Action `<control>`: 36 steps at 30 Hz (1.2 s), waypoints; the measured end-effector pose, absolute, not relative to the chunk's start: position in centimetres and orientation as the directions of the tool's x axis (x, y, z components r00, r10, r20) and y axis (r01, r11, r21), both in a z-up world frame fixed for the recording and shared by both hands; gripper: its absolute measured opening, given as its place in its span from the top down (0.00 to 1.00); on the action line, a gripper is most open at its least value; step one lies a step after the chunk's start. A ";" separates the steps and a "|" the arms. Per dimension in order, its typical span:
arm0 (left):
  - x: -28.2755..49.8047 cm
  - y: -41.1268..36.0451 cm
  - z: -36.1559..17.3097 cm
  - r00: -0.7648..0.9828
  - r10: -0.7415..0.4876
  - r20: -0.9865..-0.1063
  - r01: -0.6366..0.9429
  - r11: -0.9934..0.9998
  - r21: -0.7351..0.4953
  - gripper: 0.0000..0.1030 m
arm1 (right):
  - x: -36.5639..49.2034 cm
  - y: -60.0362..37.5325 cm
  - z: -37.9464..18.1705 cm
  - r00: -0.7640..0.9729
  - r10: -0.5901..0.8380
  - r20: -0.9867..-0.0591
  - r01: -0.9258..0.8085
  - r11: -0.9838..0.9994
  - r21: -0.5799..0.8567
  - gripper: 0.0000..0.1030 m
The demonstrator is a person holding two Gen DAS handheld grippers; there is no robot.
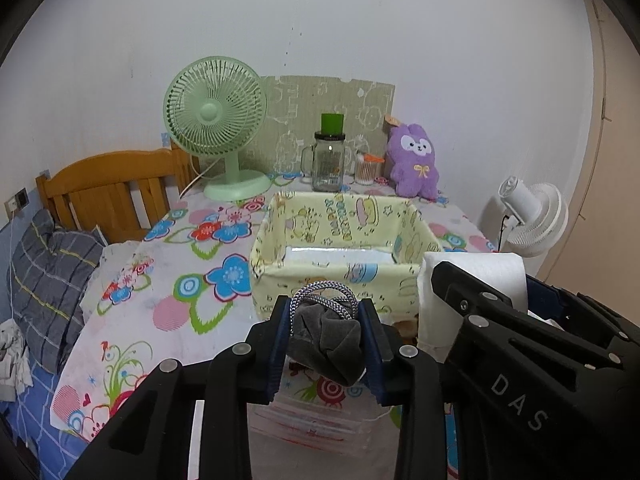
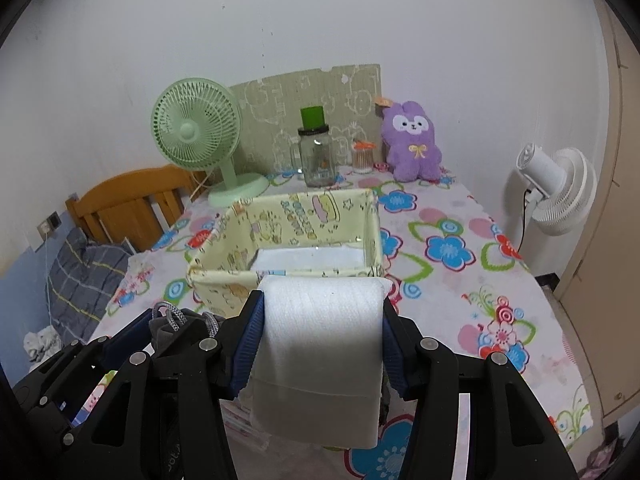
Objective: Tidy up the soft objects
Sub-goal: 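Lift both held items and carry them over the yellow fabric box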
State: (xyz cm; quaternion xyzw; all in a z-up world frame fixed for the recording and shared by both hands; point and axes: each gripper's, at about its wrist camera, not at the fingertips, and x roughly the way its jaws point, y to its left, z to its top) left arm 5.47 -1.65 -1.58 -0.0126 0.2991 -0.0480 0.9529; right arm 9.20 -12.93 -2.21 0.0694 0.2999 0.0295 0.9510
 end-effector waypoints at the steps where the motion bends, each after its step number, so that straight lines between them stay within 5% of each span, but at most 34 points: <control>1: 5.4 -1.7 -1.3 0.818 -0.098 -0.566 0.083 0.995 -0.052 0.68 | 9.2 -12.9 -2.0 0.820 0.099 -0.563 -0.016 0.988 0.151 0.45; 36: 16.7 -2.5 -0.4 0.820 -0.115 -0.561 0.097 0.993 -0.062 0.68 | 20.1 -14.3 -0.5 0.831 0.105 -0.546 -0.017 0.986 0.164 0.45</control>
